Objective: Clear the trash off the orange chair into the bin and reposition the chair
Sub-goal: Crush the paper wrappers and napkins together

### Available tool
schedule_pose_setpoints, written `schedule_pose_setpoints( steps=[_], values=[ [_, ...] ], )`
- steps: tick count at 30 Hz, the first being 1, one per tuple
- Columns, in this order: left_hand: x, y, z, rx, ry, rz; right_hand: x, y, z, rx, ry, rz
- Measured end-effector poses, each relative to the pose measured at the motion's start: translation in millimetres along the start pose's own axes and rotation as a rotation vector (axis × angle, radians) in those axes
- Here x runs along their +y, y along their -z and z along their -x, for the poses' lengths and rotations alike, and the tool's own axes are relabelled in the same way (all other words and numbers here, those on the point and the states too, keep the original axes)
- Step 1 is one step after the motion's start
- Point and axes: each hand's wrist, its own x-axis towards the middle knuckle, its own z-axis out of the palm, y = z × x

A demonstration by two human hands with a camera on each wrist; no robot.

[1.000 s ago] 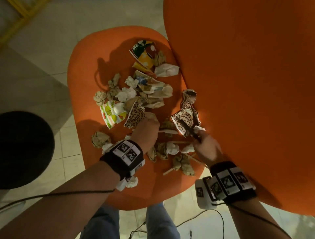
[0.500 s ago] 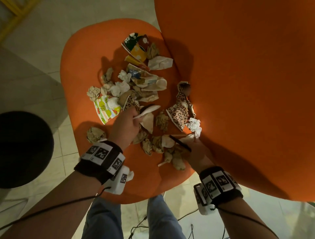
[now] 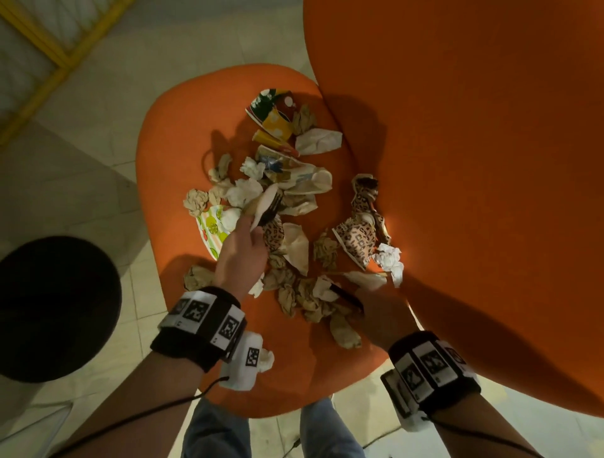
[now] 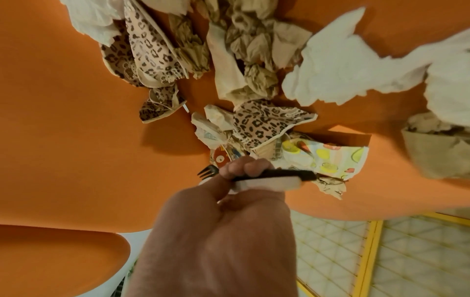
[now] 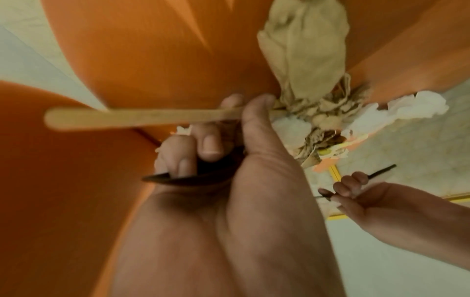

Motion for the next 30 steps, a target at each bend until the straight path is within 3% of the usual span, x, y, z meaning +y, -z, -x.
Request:
schedule_pose_setpoints(
  steps=[2,7,9,12,16,18,20,23,30],
  values=[
    [7.0,5.0,-9.7,-0.008,0.038,0.024,-5.8,9.0,1.5,-0.025,0.022,0.038],
    [26.1,20.0,-58.2,0.116,-0.067,-0.199,-26.0,54.4,13.7,-0.045,-0.004,0.196],
    [35.3,22.8,-79.0,0.122,-0.124,-0.265,-25.8,56.3,8.4,0.059,-0.011,0.155],
    [37.1,26.6,-99.1,0.148,-0.162,-0.266,-31.9,62.5,-0.1,0.402,0.037,0.129],
    [9.2,32.6,-100.7,0.161,-0.088,-0.222,-36.2,48.0,-9.6,0.36,-0.027,0.1],
    [-12.8,31.8,-95.1,0.13,0.016,-0.195,-34.4,40.3,-20.2,0.127,-0.161,-0.039],
    [-26.1,30.2,-83.6,0.023,0.143,-0.203,-34.6,34.9,-24.2,0.026,-0.211,-0.111],
    [-37.9,22.4,-67.8,-0.106,0.229,-0.284,-34.1,29.2,-28.5,0.045,-0.252,-0.14],
    [-42.8,10.3,-50.6,-0.084,0.157,-0.076,-55.7,42.9,-37.4,0.208,-0.214,-0.4]
  ],
)
